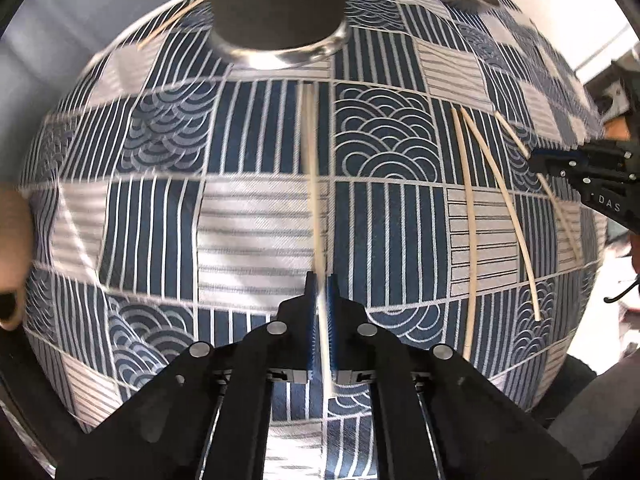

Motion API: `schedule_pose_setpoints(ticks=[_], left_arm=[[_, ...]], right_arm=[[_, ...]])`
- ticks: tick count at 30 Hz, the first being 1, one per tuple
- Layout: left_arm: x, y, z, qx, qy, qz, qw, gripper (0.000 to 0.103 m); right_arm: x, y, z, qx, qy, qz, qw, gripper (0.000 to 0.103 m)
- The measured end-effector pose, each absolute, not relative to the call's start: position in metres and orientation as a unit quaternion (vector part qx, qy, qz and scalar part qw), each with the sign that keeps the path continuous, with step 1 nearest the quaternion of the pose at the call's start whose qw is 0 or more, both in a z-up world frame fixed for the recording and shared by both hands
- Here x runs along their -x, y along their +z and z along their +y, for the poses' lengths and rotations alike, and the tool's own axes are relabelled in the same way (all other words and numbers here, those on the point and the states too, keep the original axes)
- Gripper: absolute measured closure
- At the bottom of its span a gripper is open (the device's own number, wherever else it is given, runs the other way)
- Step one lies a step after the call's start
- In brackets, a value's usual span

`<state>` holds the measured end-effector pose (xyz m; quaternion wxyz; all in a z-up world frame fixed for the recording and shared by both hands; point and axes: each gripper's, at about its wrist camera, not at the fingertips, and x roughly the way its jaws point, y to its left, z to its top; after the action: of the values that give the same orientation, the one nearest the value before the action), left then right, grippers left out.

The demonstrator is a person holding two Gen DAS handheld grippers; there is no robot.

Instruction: Organize utensils

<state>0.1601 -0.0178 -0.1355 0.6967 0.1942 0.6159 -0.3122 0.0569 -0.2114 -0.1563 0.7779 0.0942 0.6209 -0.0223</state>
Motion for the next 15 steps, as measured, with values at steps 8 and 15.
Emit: schedule_pose_setpoints(ticks=[8,15], left_arm=[[-0.154,-0.133,0.006,-0.142,-0.301,0.635,0.697,0.098],[-0.135,-0.124,0.009,-0.149,-0.278,0.636,0.704,0.098]], right_arm=[[-0.049,-0.15,-0.216,-0.157,0.018,0.618,0.77,0.103],[-0.048,-0.142,-0.208,-0.11,0.033,0.625,0.773,0.088]])
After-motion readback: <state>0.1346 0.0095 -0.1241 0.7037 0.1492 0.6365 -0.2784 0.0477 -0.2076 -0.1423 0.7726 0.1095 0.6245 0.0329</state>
